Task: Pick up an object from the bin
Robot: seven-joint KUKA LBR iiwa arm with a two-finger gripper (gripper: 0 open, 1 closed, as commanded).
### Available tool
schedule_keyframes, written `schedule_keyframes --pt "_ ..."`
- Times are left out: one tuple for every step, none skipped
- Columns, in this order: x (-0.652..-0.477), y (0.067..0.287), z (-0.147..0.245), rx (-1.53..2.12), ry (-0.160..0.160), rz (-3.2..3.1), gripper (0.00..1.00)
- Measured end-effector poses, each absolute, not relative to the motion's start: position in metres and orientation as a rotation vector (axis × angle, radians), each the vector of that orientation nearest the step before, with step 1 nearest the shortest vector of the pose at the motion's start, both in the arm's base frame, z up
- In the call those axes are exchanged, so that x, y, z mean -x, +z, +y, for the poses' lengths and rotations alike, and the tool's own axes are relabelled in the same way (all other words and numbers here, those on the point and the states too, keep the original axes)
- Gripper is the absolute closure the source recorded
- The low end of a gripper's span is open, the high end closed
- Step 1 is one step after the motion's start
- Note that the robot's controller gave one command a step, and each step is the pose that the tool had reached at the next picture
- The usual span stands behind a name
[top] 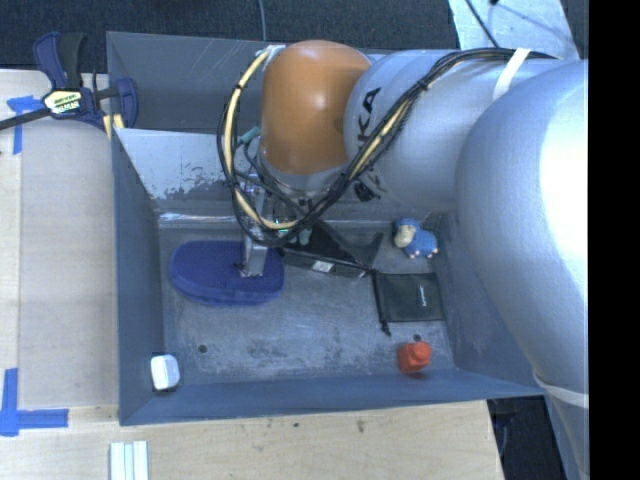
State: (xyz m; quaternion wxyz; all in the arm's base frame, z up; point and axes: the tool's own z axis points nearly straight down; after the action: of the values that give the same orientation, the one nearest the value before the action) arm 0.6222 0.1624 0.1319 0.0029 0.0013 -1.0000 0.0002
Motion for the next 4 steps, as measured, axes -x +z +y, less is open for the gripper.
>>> schedule_keyframes --pt "-0.597 0.071 0.109 -0.327 -0.002 -3.126 0.0" --pt "-0.6 0.075 0.11 -0.328 -0.004 -3.134 1.0" --pt "-0.521 0.075 0.132 -0.38 -0.004 -3.132 1.0" --pt "-0.495 0.19 0.14 -0.359 -0.003 -3.131 1.0"
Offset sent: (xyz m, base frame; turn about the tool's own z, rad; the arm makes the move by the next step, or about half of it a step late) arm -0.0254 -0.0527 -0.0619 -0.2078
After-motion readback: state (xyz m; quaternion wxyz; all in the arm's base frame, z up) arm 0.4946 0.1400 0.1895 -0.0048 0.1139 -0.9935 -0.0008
